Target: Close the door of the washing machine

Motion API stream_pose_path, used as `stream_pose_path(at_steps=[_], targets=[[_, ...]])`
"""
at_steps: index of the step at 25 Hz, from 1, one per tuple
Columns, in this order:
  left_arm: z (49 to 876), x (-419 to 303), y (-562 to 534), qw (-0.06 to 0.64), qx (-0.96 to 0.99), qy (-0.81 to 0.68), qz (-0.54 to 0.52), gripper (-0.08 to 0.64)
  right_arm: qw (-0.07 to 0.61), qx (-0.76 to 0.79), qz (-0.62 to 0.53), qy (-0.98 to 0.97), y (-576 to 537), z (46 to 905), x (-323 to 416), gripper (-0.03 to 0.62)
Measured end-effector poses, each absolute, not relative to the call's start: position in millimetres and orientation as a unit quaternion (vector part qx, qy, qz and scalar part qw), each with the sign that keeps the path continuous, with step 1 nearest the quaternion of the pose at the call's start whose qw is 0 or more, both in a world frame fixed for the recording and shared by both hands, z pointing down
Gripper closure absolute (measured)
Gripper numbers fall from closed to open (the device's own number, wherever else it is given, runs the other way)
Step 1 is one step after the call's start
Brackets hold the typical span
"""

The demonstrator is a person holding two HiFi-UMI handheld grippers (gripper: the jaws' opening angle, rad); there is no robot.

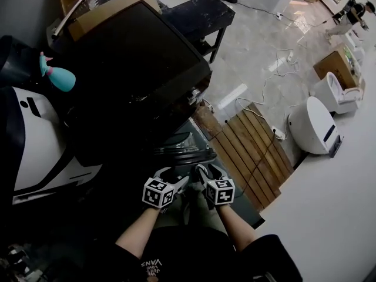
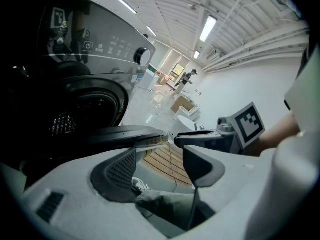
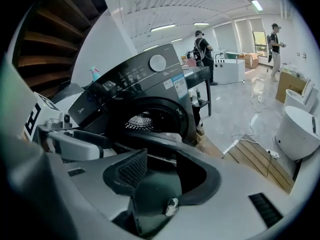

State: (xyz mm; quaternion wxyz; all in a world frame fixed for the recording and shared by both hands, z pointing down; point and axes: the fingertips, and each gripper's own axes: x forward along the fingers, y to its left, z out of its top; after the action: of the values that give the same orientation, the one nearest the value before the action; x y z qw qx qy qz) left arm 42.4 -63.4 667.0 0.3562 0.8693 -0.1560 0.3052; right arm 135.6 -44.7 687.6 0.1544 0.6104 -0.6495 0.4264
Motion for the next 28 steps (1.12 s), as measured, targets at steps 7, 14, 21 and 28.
stream_pose_path(at_steps=[7, 14, 21, 28], targets=[[667.3, 50.2, -82.0, 0.378, 0.855, -0.204, 0.291, 0.259, 0.165, 0.571, 0.445, -0.670, -76.4, 698.7, 140.6, 0.410], [669.9, 55.7, -99.4, 0.378, 0.848, -0.243, 0.281, 0.258, 0.183, 0.531, 0.436, -0.704, -110.2, 701.3, 144.7, 0.410], [687.7, 26.2, -118.6, 0.388, 0.823, -0.303, 0.284, 0.283, 0.187, 0.517, 0.420, -0.722, -143.2, 698.4, 147.2, 0.407], [693.7, -10.7, -138.1, 0.396, 0.791, -0.388, 0.259, 0.343, 0.185, 0.517, 0.412, -0.727, -170.0, 698.2, 146.8, 0.419]])
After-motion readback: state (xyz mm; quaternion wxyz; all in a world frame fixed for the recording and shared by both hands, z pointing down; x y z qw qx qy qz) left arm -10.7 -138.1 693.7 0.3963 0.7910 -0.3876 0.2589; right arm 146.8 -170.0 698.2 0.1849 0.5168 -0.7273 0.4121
